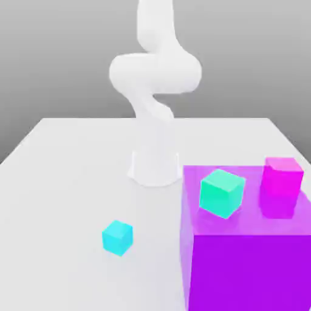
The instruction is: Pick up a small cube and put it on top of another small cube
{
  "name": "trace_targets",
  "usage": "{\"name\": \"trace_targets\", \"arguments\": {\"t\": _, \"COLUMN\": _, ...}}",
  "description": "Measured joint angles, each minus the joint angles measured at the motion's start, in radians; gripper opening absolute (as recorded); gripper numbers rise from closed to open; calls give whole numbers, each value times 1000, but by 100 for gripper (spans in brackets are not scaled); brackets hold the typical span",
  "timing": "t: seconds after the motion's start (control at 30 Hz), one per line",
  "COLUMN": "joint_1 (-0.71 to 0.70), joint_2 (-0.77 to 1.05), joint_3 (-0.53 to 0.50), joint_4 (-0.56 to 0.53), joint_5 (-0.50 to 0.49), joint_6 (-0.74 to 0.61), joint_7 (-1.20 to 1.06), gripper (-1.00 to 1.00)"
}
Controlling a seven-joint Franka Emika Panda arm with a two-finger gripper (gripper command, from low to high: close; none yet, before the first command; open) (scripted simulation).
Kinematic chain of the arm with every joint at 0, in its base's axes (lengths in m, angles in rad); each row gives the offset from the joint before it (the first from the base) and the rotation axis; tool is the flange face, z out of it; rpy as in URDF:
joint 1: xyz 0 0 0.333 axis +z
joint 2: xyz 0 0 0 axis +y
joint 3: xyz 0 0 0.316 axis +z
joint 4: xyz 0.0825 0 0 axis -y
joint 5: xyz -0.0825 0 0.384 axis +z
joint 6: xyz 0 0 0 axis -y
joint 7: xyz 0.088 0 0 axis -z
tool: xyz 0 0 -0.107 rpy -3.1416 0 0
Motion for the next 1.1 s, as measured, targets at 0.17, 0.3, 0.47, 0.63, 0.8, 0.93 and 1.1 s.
{"name": "trace_targets", "arguments": {"t": 0.17, "joint_1": -58, "joint_2": 160, "joint_3": -2, "joint_4": -148, "joint_5": -9, "joint_6": 128, "joint_7": 56, "gripper": 0}}
{"name": "trace_targets", "arguments": {"t": 0.3, "joint_1": -99, "joint_2": 288, "joint_3": -11, "joint_4": -265, "joint_5": -17, "joint_6": 230, "joint_7": 102, "gripper": 0}}
{"name": "trace_targets", "arguments": {"t": 0.47, "joint_1": -151, "joint_2": 464, "joint_3": -29, "joint_4": -422, "joint_5": -24, "joint_6": 368, "joint_7": 161, "gripper": 0}}
{"name": "trace_targets", "arguments": {"t": 0.63, "joint_1": -193, "joint_2": 708, "joint_3": -53, "joint_4": -553, "joint_5": 1, "joint_6": 555, "joint_7": 194, "gripper": 0}}
{"name": "trace_targets", "arguments": {"t": 0.8, "joint_1": -221, "joint_2": 902, "joint_3": -17, "joint_4": -535, "joint_5": 39, "joint_6": 713, "joint_7": 172, "gripper": 0}}
{"name": "trace_targets", "arguments": {"t": 0.93, "joint_1": -233, "joint_2": 964, "joint_3": -4, "joint_4": -525, "joint_5": 42, "joint_6": 765, "joint_7": 169, "gripper": -100}}
{"name": "trace_targets", "arguments": {"t": 1.1, "joint_1": -235, "joint_2": 966, "joint_3": -2, "joint_4": -525, "joint_5": 37, "joint_6": 766, "joint_7": 173, "gripper": -100}}
